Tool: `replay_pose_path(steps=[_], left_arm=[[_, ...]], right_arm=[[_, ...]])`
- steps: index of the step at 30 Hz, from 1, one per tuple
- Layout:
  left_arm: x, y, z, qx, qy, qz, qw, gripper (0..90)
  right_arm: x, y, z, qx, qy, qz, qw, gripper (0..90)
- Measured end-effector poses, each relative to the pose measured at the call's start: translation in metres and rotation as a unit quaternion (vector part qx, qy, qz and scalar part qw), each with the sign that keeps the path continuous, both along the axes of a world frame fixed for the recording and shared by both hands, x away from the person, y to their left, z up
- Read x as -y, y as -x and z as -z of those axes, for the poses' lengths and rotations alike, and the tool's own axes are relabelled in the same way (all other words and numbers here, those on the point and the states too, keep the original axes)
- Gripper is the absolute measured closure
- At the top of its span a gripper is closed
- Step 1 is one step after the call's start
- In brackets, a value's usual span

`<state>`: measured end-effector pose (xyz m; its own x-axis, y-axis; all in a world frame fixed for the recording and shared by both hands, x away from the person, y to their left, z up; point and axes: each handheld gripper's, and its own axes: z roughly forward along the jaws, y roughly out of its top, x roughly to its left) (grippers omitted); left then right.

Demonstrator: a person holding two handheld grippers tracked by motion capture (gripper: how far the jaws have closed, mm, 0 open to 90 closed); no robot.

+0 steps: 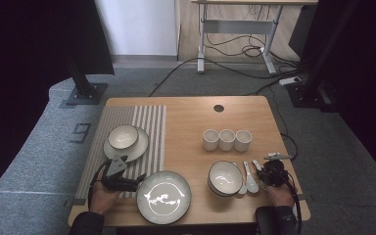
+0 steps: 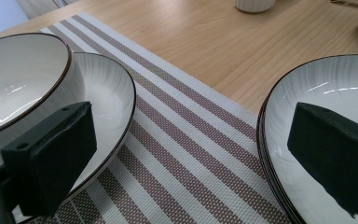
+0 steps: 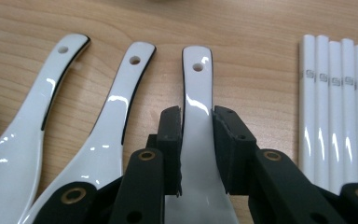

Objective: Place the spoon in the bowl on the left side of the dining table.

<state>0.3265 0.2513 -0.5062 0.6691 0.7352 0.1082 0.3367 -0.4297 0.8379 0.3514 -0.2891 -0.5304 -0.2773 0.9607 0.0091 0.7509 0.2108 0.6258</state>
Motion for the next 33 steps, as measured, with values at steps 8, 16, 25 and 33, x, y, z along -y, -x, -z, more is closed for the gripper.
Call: replay_pose_path(steps=[8,16,25,33], left_arm=[[0.001,0.000,0.000,-0.002,0.001,0.000,1.0000,1.1],[0.001,0.000,-0.001,-0.005,0.004,0.001,1.0000,1.4],[0.002,0.000,-0.002,-0.006,0.005,0.002,1.0000,1.9],[0.003,0.000,-0.004,-0.013,0.011,-0.002,0.9999,2.4]], right_arm=[[0.000,0.003,-0.006,0.012,-0.008,-0.003,0.9999,73.1],[0.000,0.006,-0.014,0.028,-0.018,-0.005,0.9994,73.3],[0.000,0.009,-0.022,0.044,-0.025,-0.005,0.9987,73.4],[0.000,0.011,-0.033,0.060,-0.028,-0.006,0.9978,73.5]])
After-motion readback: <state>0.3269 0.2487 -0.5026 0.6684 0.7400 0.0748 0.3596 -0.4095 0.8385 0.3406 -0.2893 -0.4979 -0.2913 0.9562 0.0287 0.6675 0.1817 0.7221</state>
